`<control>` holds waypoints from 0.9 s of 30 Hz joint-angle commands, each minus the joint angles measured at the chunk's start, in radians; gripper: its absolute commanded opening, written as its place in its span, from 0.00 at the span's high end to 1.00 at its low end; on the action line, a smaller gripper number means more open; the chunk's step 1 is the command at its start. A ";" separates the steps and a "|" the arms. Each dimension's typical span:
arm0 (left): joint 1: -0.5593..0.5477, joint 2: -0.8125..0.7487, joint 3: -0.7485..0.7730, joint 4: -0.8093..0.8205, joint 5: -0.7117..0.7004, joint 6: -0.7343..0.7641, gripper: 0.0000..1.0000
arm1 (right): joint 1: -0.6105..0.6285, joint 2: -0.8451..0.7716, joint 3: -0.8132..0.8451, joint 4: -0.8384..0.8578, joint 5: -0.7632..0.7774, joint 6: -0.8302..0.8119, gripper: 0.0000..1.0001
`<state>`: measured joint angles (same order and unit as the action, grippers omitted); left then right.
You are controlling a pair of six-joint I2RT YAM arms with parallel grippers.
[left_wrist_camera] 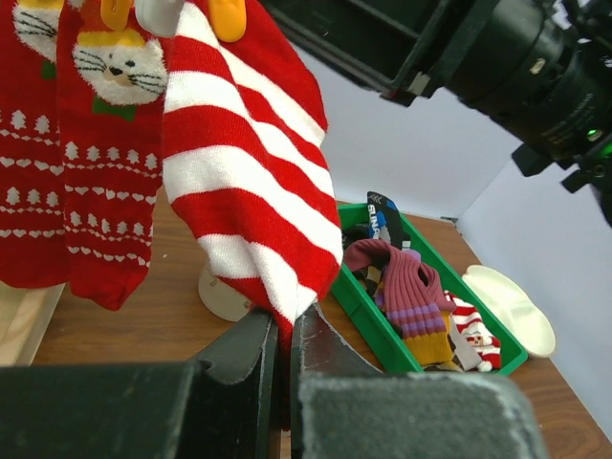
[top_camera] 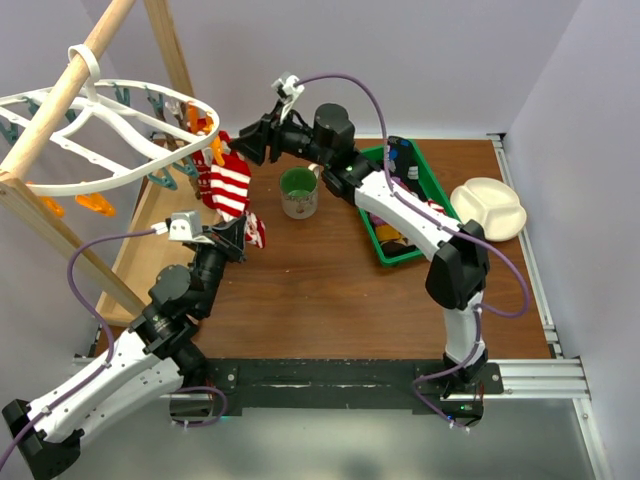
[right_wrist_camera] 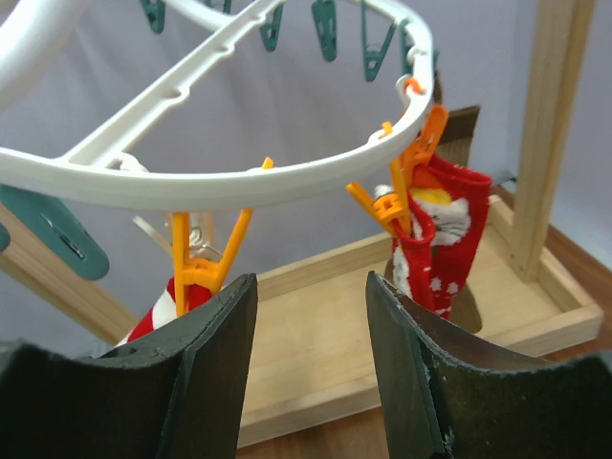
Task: Remove the socks clipped to the hanger
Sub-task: Remove the sock from the hanger.
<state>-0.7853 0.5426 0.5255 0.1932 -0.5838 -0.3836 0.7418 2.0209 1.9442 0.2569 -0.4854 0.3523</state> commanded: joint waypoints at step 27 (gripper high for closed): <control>0.008 0.005 0.013 0.028 0.009 -0.005 1.00 | 0.056 -0.060 0.007 0.061 0.007 0.028 0.48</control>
<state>-0.7853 0.5442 0.5255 0.1932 -0.5797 -0.3836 0.7918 1.9491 1.9072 0.3035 -0.4648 0.3740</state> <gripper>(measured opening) 0.055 0.523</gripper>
